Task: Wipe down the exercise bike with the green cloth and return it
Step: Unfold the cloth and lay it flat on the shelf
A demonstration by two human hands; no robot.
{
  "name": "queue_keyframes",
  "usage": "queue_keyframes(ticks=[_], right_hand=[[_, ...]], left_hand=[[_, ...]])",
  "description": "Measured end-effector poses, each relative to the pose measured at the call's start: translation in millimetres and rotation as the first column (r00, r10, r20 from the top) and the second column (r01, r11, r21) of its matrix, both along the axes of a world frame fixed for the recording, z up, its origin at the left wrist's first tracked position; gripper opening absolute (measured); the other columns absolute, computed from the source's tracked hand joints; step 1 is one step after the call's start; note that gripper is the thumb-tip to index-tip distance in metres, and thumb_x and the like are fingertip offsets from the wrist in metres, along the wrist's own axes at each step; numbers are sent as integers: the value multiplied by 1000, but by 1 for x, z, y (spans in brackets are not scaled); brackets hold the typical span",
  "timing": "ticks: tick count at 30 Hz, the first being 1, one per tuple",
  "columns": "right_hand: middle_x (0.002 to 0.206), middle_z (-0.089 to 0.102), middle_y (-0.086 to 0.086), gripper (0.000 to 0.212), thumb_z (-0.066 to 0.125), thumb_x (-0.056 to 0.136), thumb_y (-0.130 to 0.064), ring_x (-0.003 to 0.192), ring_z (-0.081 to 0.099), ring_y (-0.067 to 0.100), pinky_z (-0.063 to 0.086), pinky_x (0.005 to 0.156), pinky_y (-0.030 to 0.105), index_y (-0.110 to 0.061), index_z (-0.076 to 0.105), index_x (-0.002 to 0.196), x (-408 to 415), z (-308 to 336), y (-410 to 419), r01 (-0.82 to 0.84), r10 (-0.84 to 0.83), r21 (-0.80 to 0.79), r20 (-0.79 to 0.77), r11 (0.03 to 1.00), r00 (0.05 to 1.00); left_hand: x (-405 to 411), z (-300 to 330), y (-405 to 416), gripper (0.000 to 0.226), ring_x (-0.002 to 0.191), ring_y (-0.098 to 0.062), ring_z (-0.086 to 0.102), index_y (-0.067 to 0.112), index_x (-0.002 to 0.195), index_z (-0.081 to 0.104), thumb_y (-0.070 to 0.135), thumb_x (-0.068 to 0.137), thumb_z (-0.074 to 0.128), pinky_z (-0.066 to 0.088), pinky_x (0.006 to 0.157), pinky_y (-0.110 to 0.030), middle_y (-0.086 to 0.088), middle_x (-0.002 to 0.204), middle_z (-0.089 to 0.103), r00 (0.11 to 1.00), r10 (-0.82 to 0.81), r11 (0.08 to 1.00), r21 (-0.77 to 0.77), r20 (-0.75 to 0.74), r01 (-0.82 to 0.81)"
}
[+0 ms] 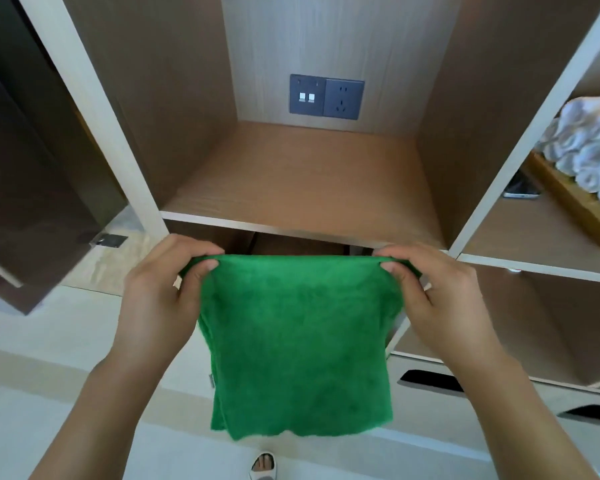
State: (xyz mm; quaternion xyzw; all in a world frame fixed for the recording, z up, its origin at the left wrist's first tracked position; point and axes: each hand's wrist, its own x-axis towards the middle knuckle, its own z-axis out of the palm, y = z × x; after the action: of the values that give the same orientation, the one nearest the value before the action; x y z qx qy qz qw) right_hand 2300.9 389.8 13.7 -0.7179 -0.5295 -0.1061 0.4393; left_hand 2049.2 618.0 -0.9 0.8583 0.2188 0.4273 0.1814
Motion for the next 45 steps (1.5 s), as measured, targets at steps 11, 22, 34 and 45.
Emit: queue_keyframes(ticks=[11,22,34,45], right_hand=[[108,74,5,27,55,101,6,103,67,17,48,91,16,-8,75,112,97,28,107,203,-204,-150,8,968,979],[110,75,13,22,62,97,-5,103,69,37,59,88,48,-17,77,109,143,35,182,410,-438,-422,34,808,899],[126,65,8,26,63,101,-12,121,59,33,47,103,43,-11,72,125,87,31,177,209,-190,-494,89,844,978],[177,6,-13,61,30,110,-57,163,0,12,2,130,40,-39,17,167,86,-4,177,109,-93,-720,62,685,994]], left_hand=[[116,30,123,27,101,-11,65,9,106,78,-10,92,67,43,96,-7,1,106,73,991,-120,993,-15,-62,119],[202,41,196,28,101,-27,71,20,104,79,-3,92,68,58,93,-40,-5,105,78,967,-87,992,-106,-241,63],[201,35,182,35,114,-33,56,19,113,76,-4,94,60,50,91,-50,-4,117,64,872,-108,988,44,-478,146],[177,8,120,56,161,-16,10,43,164,23,54,109,30,12,130,-44,11,175,15,676,-239,967,-110,-697,228]])
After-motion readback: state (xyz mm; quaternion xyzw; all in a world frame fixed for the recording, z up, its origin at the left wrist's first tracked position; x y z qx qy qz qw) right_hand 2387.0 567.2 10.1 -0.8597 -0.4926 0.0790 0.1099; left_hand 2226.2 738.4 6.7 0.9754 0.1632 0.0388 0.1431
